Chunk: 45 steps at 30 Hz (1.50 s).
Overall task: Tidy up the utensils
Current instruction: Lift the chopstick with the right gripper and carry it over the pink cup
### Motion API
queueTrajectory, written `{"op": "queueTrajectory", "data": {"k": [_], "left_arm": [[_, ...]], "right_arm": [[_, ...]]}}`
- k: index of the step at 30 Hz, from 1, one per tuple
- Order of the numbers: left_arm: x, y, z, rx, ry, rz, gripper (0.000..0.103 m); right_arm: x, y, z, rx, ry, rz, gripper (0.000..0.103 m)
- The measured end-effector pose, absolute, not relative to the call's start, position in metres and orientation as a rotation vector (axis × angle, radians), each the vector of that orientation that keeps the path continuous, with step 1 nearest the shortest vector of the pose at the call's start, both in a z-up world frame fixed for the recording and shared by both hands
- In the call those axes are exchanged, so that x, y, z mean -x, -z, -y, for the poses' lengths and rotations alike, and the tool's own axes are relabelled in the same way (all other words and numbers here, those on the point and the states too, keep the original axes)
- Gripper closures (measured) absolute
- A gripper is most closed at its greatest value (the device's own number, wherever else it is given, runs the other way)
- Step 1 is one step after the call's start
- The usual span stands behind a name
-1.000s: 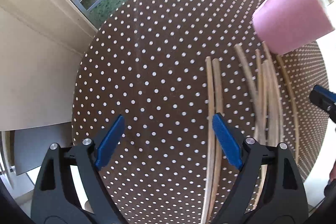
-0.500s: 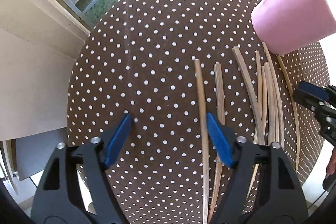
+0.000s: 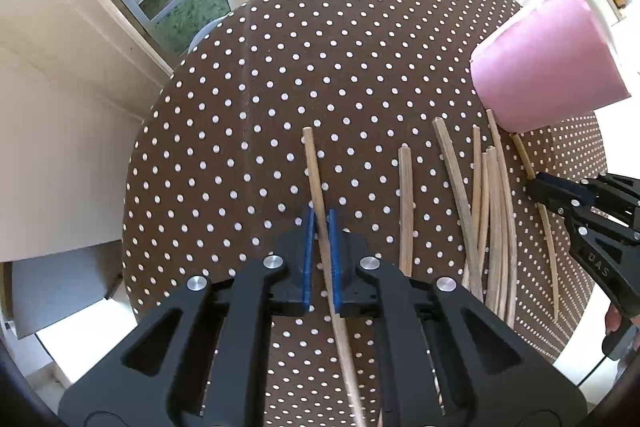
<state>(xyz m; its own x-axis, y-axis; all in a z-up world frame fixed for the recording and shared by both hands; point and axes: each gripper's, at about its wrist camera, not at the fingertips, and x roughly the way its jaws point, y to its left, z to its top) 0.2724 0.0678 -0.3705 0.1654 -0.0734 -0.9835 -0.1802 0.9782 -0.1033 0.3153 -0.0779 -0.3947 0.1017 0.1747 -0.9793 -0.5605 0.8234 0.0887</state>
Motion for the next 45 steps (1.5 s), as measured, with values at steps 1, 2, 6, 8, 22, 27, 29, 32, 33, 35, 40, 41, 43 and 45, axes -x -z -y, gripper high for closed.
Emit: {"op": "queueTrajectory", "data": {"k": [1, 2, 6, 8, 22, 27, 29, 32, 33, 35, 40, 41, 43, 45], "left_arm": [[-0.271, 0.37, -0.069, 0.22, -0.077, -1.4, 0.097], [-0.263, 0.369, -0.066, 0.229, -0.075, -1.388, 0.097], [-0.255, 0.356, -0.067, 0.246, -0.054, -1.356, 0.097], [-0.248, 0.348, -0.066, 0.247, -0.04, -1.34, 0.097], [-0.198, 0.244, -0.063, 0.188, 0.04, -1.086, 0.097], [-0.187, 0.205, -0.059, 0.155, 0.073, -1.001, 0.097], [-0.18, 0.185, -0.056, 0.144, 0.07, -0.961, 0.097], [-0.176, 0.162, -0.054, 0.144, 0.087, -0.908, 0.097], [-0.177, 0.154, -0.052, 0.143, 0.094, -0.894, 0.097], [-0.178, 0.14, -0.048, 0.152, 0.113, -0.859, 0.097], [-0.186, 0.111, -0.035, 0.157, 0.159, -0.793, 0.097], [-0.19, 0.106, -0.032, 0.156, 0.167, -0.78, 0.097], [-0.196, 0.099, -0.027, 0.151, 0.178, -0.763, 0.097], [-0.205, 0.091, -0.023, 0.151, 0.185, -0.746, 0.097]], "right_arm": [[-0.316, 0.393, 0.079, 0.344, -0.561, -1.369, 0.098], [-0.315, 0.394, 0.084, 0.344, -0.564, -1.371, 0.099], [-0.303, 0.386, 0.102, 0.299, -0.576, -1.382, 0.099], [-0.3, 0.38, 0.111, 0.266, -0.576, -1.376, 0.099], [-0.26, 0.268, 0.151, 0.0, -0.582, -1.14, 0.099], [-0.246, 0.228, 0.148, -0.012, -0.577, -1.008, 0.099], [-0.243, 0.216, 0.148, -0.016, -0.569, -0.961, 0.099], [-0.241, 0.197, 0.153, -0.039, -0.562, -0.896, 0.099], [-0.239, 0.193, 0.155, -0.046, -0.56, -0.882, 0.099], [-0.239, 0.182, 0.158, -0.064, -0.555, -0.84, 0.099], [-0.249, 0.159, 0.158, -0.093, -0.54, -0.743, 0.099], [-0.253, 0.156, 0.158, -0.095, -0.538, -0.723, 0.099], [-0.261, 0.152, 0.157, -0.095, -0.535, -0.681, 0.099], [-0.271, 0.145, 0.156, -0.099, -0.526, -0.641, 0.099]]}}
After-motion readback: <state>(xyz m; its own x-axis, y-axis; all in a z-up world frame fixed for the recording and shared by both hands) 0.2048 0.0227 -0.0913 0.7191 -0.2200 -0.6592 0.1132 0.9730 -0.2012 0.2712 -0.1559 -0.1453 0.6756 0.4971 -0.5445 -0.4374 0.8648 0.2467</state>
